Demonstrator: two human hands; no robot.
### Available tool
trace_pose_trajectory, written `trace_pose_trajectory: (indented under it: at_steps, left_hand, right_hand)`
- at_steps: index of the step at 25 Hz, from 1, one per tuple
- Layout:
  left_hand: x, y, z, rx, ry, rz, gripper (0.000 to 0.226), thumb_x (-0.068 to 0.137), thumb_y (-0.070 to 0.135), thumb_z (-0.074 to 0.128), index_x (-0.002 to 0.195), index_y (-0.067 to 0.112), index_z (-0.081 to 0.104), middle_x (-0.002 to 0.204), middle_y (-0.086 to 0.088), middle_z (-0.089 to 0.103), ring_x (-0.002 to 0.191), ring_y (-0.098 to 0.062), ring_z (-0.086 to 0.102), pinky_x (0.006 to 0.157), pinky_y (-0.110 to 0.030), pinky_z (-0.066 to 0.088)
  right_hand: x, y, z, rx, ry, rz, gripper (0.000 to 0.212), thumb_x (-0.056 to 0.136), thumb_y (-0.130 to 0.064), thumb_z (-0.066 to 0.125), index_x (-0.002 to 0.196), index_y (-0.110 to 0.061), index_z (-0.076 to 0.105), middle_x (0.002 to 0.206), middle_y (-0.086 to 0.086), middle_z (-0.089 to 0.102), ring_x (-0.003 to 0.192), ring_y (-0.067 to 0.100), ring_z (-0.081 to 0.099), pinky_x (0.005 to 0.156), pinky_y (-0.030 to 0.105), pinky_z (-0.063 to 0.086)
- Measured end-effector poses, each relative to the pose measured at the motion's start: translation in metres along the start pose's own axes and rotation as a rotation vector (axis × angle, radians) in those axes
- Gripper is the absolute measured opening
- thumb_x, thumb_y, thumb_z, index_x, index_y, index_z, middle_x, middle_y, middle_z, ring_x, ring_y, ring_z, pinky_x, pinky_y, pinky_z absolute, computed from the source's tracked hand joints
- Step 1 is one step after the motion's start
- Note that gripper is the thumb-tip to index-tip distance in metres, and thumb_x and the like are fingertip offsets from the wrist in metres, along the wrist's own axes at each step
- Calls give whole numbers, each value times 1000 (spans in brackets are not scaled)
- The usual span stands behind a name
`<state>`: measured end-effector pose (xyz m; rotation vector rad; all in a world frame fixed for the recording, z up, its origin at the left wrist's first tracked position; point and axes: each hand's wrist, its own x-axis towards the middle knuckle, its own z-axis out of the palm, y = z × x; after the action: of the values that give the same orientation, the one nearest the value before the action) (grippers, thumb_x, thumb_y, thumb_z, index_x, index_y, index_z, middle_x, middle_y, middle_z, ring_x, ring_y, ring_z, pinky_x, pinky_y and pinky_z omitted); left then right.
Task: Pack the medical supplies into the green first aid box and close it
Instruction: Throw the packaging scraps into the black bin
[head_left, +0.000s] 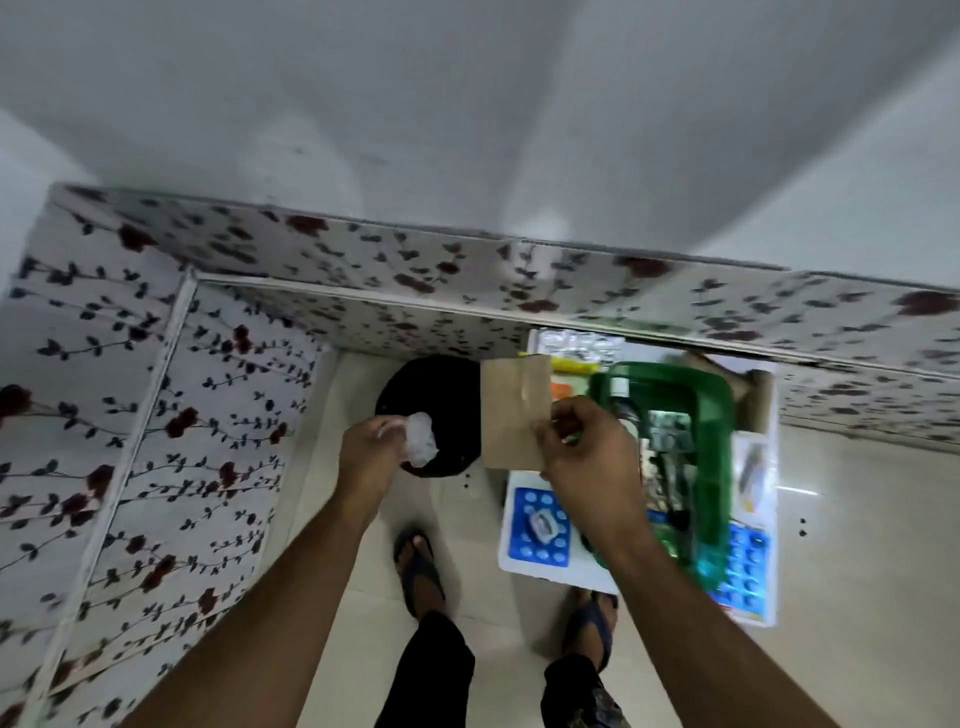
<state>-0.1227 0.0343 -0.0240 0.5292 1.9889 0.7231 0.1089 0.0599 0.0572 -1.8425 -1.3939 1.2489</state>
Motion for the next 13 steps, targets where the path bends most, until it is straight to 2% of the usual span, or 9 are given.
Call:
trace_pose_trajectory:
  at_steps: [3, 6, 8, 10, 13]
  left_hand:
    - [72, -34, -16, -26, 60, -62, 15, 90, 8, 53, 89, 14, 67, 94, -14, 67, 87, -31, 64, 78, -38, 52]
    - [136, -70, -17, -66, 12, -135, 13, 91, 6, 52, 88, 12, 63, 93, -9, 65, 82, -26, 60, 76, -32, 49]
    - [176, -98, -14, -33, -25, -150, 13, 90, 8, 53, 94, 12, 66, 91, -9, 67, 74, -20, 61, 70, -29, 50]
    - [204, -120, -10, -30, -76, -168, 15, 89, 11, 58, 101, 10, 67, 101, -13, 67, 76, -18, 61, 71, -33, 53]
    - [236, -141, -10, -88, -237, -241, 49, 87, 26, 66, 133, 17, 52, 123, -6, 58, 96, -16, 60, 85, -38, 57]
  right_hand:
    - [29, 4, 109, -301, -73, -87, 7, 86, -17, 58, 81, -13, 61, 76, 7, 68, 78, 33, 65, 59, 32, 41]
    - [69, 30, 191, -561, -166, -1, 16, 87, -14, 53, 97, -5, 62, 97, 17, 70, 93, 38, 65, 67, 34, 46]
    - [94, 58, 238, -579, -215, 101, 16, 90, -13, 49, 96, -2, 59, 100, 18, 68, 92, 38, 65, 65, 33, 44]
    - [113, 84, 269, -575, -245, 167, 11, 92, -13, 48, 87, -5, 53, 97, 18, 67, 88, 36, 65, 61, 32, 43]
    - [130, 114, 302, -543, -271, 221, 21, 96, -20, 45, 79, -8, 51, 82, 12, 62, 81, 33, 64, 62, 34, 50]
